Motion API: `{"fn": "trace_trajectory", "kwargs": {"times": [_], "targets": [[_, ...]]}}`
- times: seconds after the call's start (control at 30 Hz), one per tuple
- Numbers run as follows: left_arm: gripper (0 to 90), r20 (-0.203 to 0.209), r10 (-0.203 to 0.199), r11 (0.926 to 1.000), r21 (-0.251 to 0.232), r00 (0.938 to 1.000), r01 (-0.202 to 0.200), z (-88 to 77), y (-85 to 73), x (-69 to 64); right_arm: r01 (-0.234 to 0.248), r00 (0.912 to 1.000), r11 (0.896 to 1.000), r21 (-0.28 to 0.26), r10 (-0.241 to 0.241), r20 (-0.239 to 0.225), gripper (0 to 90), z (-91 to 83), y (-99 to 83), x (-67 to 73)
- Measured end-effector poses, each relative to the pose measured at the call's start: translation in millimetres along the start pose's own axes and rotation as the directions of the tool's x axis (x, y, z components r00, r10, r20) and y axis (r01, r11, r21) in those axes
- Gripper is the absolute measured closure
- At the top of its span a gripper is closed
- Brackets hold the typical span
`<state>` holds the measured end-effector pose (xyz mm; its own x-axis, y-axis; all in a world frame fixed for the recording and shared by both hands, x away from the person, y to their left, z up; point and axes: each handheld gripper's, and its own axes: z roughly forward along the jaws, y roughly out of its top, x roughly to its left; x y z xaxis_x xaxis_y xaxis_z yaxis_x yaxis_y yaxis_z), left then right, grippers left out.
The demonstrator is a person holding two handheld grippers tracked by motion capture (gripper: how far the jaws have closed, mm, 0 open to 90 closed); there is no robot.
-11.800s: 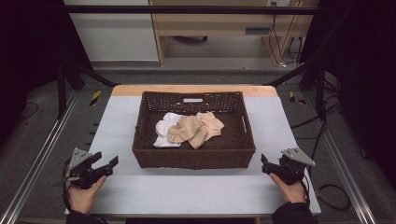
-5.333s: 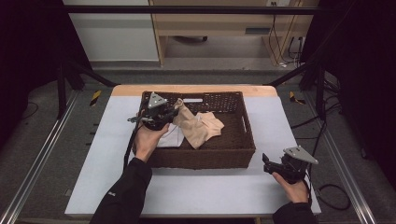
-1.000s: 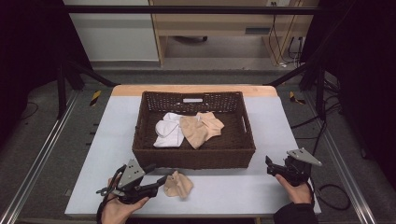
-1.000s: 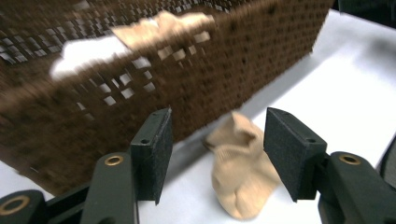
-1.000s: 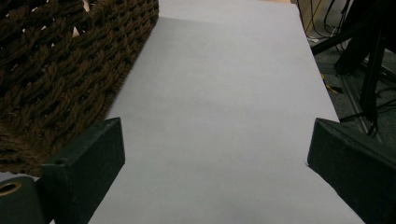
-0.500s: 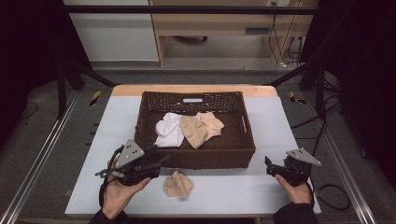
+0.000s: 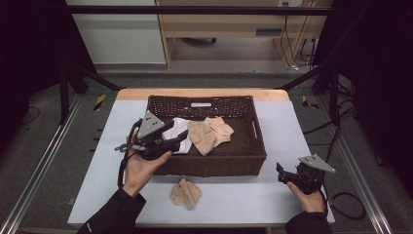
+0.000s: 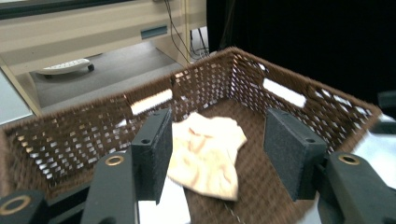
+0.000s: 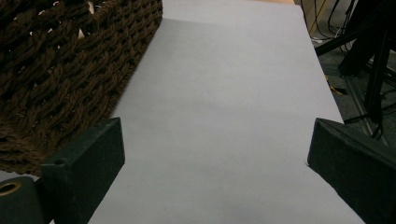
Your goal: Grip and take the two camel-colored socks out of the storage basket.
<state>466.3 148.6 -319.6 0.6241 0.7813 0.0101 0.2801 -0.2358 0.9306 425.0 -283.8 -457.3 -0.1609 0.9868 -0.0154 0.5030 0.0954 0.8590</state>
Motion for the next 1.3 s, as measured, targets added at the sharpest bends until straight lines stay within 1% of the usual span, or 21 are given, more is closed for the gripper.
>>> {"fn": "trace_trajectory", "kwargs": {"times": [0.03, 0.07, 0.2, 0.27, 0.37, 0.4, 0.53, 0.67, 0.8, 0.83, 0.9, 1.0, 1.03, 1.07, 1.1, 1.13, 1.23, 1.3], "targets": [[42.1, 0.000, 0.000, 1.0000, 0.000, 1.0000, 0.000, 0.0, 0.0, 0.0, 0.000, 1.0000, 1.000, 0.000, 0.000, 0.000, 4.2, 0.0, 0.0, 0.0], [42.1, -0.013, 0.000, 1.0000, 0.005, 0.9999, 0.000, 10.7, 4.9, 3.9, 0.000, 1.0000, 1.000, -0.001, 0.000, 0.000, 4.2, 0.1, 0.0, -0.2], [41.9, -0.019, -0.020, 0.9998, 0.009, 0.9996, 0.020, 30.4, 10.2, 10.3, -0.001, 1.0000, 1.000, -0.002, 0.001, -0.004, 4.2, 0.6, 0.2, -0.3], [41.8, -0.024, -0.022, 0.9997, 0.011, 0.9995, 0.023, 40.1, 12.1, 12.7, -0.005, 1.0000, 1.000, -0.005, 0.005, -0.003, 4.2, 0.7, 0.4, -0.7], [41.8, -0.021, -0.056, 0.9984, 0.004, 0.9982, 0.056, 52.6, 14.3, 15.8, -0.010, 0.9999, 1.000, -0.005, 0.010, -0.004, 4.2, 0.9, 0.5, -0.7], [41.9, -0.022, -0.058, 0.9983, 0.003, 0.9981, 0.058, 55.5, 14.9, 16.3, -0.008, 1.0000, 1.000, -0.005, 0.008, -0.002, 4.1, 1.0, 0.4, -0.6], [42.0, -0.047, -0.064, 0.9979, 0.002, 0.9968, 0.064, 73.2, 18.5, 19.2, -0.005, 1.0000, 1.000, 0.000, 0.005, -0.002, 4.0, 3.3, 0.4, 0.0], [42.0, -0.070, -0.071, 0.9974, -0.016, 0.9950, 0.070, 88.6, 18.5, 24.6, -0.005, 1.0000, 1.000, -0.002, 0.005, -0.003, 4.0, 3.5, 0.4, -0.3], [41.8, -0.113, -0.054, 0.9985, -0.005, 0.9921, 0.054, 103.6, 17.0, 31.2, -0.010, 0.9999, 1.000, -0.001, 0.010, -0.001, 4.0, 3.6, 0.5, -0.6], [41.8, -0.115, -0.061, 0.9981, 0.000, 0.9916, 0.061, 107.5, 16.0, 32.5, -0.011, 0.9999, 1.000, -0.002, 0.011, -0.001, 4.0, 3.7, 0.5, -0.5], [41.8, -0.128, -0.049, 0.9985, 0.017, 0.9906, 0.051, 116.4, 13.4, 35.2, -0.010, 0.9999, 1.000, 0.000, 0.010, -0.001, 4.0, 4.2, 0.5, -0.7], [41.8, -0.144, -0.045, 0.9976, 0.046, 0.9886, 0.053, 128.1, 8.4, 39.0, -0.013, 0.9999, 1.000, 0.001, 0.013, -0.002, 4.0, 4.3, 0.6, -0.9], [41.8, -0.147, -0.047, 0.9973, 0.050, 0.9880, 0.055, 131.3, 6.6, 39.6, -0.013, 0.9999, 1.000, 0.000, 0.013, -0.001, 4.0, 4.3, 0.7, -1.1], [41.8, -0.151, -0.040, 0.9965, 0.067, 0.9877, 0.050, 134.9, 4.3, 40.9, -0.014, 0.9999, 1.000, 0.000, 0.014, -0.001, 4.0, 4.4, 0.8, -1.3], [41.8, -0.151, -0.040, 0.9965, 0.067, 0.9877, 0.050, 134.9, 4.3, 40.9, -0.015, 0.9999, 1.000, 0.000, 0.015, -0.002, 4.0, 4.4, 0.9, -1.6], [41.5, -0.162, -0.042, 0.9941, 0.092, 0.9860, 0.058, 142.1, -0.7, 42.8, -0.016, 0.9999, 1.000, -0.001, 0.016, -0.002, 4.0, 4.3, 0.9, -1.7], [41.0, -0.171, -0.026, 0.9884, 0.143, 0.9850, 0.051, 150.6, -9.2, 44.9, -0.017, 0.9998, 1.000, 0.000, 0.017, 0.000, 4.0, 4.0, 0.8, -1.5], [41.0, -0.172, -0.020, 0.9855, 0.163, 0.9849, 0.048, 154.5, -15.5, 45.8, -0.017, 0.9999, 1.000, 0.004, 0.017, 0.002, 4.1, 4.3, 0.8, -1.4]]}}
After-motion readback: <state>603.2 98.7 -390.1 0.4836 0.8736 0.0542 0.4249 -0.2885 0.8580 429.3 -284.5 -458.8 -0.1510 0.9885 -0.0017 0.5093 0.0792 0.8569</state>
